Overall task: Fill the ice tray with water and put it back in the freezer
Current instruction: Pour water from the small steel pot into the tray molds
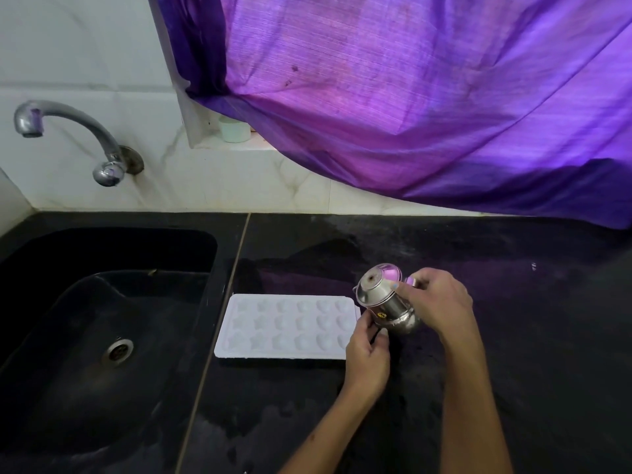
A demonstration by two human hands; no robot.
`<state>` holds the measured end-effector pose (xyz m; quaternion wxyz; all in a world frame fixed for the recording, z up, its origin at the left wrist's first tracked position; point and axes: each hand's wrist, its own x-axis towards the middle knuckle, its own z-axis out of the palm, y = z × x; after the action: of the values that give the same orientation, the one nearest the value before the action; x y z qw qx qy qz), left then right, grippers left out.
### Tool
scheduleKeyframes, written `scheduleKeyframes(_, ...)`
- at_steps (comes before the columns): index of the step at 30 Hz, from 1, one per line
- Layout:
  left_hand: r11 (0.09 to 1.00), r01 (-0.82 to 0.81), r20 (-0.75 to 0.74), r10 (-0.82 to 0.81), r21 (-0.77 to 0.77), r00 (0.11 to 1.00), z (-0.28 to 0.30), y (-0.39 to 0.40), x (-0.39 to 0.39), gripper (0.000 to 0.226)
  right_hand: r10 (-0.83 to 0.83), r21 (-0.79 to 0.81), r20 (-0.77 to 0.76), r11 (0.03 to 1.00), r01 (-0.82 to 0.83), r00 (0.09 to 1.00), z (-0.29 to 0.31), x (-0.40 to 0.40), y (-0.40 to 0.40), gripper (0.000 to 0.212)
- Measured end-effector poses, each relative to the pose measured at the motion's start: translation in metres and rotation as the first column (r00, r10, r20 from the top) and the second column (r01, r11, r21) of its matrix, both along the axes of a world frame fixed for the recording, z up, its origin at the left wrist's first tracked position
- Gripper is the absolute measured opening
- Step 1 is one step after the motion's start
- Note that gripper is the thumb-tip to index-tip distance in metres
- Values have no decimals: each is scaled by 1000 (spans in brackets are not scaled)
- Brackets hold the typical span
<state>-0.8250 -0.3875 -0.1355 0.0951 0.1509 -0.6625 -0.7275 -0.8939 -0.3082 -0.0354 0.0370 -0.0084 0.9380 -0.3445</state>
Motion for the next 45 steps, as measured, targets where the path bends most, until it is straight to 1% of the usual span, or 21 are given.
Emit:
scheduleKeyframes(7, 1000, 4, 13, -4, 5, 1000, -2, 6, -3, 38, -25, 3, -25, 1000, 25, 999, -1, -4, 0, 20)
scheduleKeyframes(15, 1000, -17, 16, 17, 10, 1000, -2, 8, -6, 35, -3, -26, -27, 1000, 2, 1000, -1, -5, -4, 16)
scheduleKeyframes(34, 1000, -14, 17, 13, 21, 1000, 0, 10, -6, 37, -10, -25, -85, 1000, 8, 996, -3, -5, -3, 15)
scheduleKeyframes(40, 998, -55, -11, 55, -5, 998, 1, 8, -5, 36, -12, -92, -82, 996, 4, 997, -6, -7, 3, 15)
scheduleKeyframes(45, 992, -118, -38, 116, -51, 993, 3, 0, -2, 39, -14, -243, -80, 970, -6, 997, -5, -9, 8, 13)
